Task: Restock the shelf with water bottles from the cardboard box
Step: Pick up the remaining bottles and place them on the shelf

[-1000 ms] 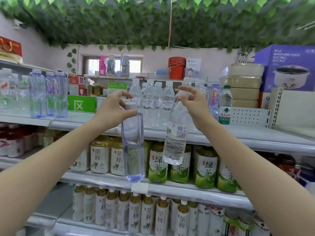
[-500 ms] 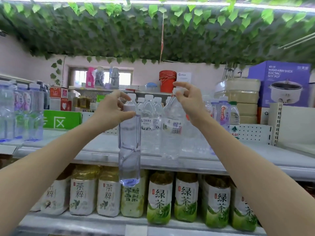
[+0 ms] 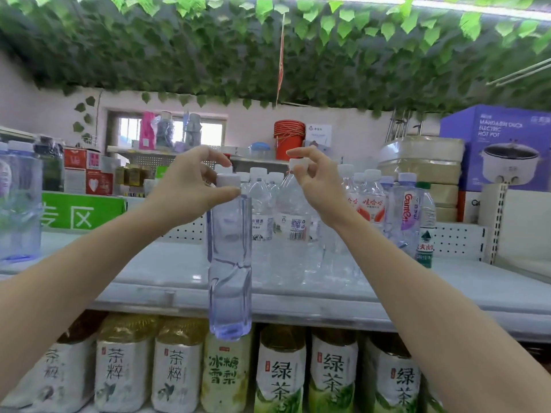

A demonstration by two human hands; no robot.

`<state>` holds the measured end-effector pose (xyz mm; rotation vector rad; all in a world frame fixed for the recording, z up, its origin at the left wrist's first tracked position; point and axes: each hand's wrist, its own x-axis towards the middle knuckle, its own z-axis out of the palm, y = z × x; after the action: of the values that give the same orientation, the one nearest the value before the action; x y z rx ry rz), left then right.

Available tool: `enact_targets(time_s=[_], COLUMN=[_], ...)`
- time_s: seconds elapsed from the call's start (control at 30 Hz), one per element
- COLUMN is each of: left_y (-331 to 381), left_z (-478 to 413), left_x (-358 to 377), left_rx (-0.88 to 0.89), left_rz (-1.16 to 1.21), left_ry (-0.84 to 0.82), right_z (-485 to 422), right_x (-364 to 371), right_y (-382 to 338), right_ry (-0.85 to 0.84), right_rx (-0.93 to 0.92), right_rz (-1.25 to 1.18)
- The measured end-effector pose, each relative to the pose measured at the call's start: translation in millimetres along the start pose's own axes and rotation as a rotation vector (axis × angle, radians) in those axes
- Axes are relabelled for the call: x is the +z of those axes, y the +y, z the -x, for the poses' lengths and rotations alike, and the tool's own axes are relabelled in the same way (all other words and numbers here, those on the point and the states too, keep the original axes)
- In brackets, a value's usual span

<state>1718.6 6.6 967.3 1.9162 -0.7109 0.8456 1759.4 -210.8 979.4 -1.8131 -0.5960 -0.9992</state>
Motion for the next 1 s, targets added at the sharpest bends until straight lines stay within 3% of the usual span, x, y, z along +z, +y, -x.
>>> enact_targets(time_s=[0.7,1.0], left_y=[3.6,-3.7], left_z=[28.8,49.7], left_x=[-3.4,5.3], left_rx=[0.005,-0.035], left_rz=[-0.005,0.025], left_ry=[-0.001,-0.027], right_z=[29.3,85.9], right_x=[10.9,32.0], right_y=[18.3,49.3], right_ry=[-0.163,-0.036], right_rx=[0.122,0.127], right_rz=[0.339,0.364])
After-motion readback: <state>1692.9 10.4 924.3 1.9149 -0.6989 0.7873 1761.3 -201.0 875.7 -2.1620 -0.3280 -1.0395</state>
